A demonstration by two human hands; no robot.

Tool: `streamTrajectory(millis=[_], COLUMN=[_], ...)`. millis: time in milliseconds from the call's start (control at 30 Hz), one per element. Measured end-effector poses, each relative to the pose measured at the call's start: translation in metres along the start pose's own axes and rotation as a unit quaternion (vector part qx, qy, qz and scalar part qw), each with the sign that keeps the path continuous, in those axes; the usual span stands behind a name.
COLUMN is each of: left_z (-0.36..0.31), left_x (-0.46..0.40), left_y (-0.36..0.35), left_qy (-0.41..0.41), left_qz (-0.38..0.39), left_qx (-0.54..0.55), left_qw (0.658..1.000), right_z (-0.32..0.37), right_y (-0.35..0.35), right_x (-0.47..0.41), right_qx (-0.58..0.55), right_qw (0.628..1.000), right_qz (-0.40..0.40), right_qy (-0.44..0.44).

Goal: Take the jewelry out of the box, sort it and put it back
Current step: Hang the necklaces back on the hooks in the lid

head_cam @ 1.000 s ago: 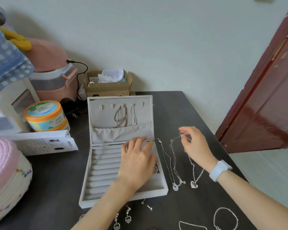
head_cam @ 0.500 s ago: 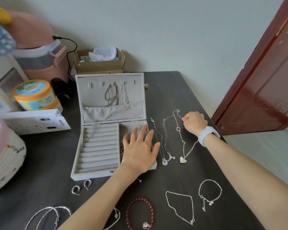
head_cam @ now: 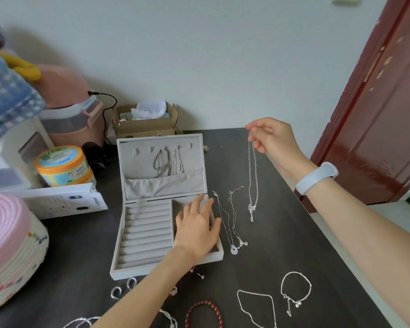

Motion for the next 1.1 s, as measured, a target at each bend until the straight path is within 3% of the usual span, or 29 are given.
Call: streamTrajectory(millis=[133, 300, 400, 533, 633, 733, 1100], left_z=[0.001, 0.007, 0.029, 0.068, 0.097, 0.117, 0.125], left_x=[-0.015, -0.043, -0.052, -0.042, -0.031, -0.028, -0.029], left_y=[0.042, 0.106, 0.131, 0.136, 0.117, 0.098, 0.074], left_qy=[-0.019, -0.033, -0.015, 0.016, -0.009, -0.06, -0.063], left_qz=[-0.053, -0.122, -0.133, -0.126, -0.128, -0.177, -0.223], left_qx=[0.129, 0.148, 0.088, -0.088, -0.166, -0.235, -0.253], left_qw=[0.99, 0.981, 0.987, 0.988, 0.978, 0.954, 0.939], right_z=[0.047, 0.093, 0.111, 0.121, 0.123, 0.126, 0.105], right_y=[-0.017, -0.055, -0.082, -0.12, -0.145, -0.163, -0.174], right_x=[-0.007, -0.03, -0.045, -0.052, -0.051, -0.051, -0.059], right_qx=[-0.034, -0.039, -0.063, -0.079, -0.055, -0.036, 0.012], right_qw=[0.997, 0.99, 0.989, 0.989, 0.99, 0.989, 0.986], right_qz=[0.006, 0.022, 0.028, 0.046, 0.054, 0.063, 0.094], right_qy=[0.073, 0.137, 0.134, 0.12, 0.122, 0.131, 0.14])
Point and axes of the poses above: each hand's wrist, its own x-axis away from the middle knuckle, its own y-axis out of the back of the hand, z = x × y, the point moved 1 cm from there along -x, towards the middle knuckle
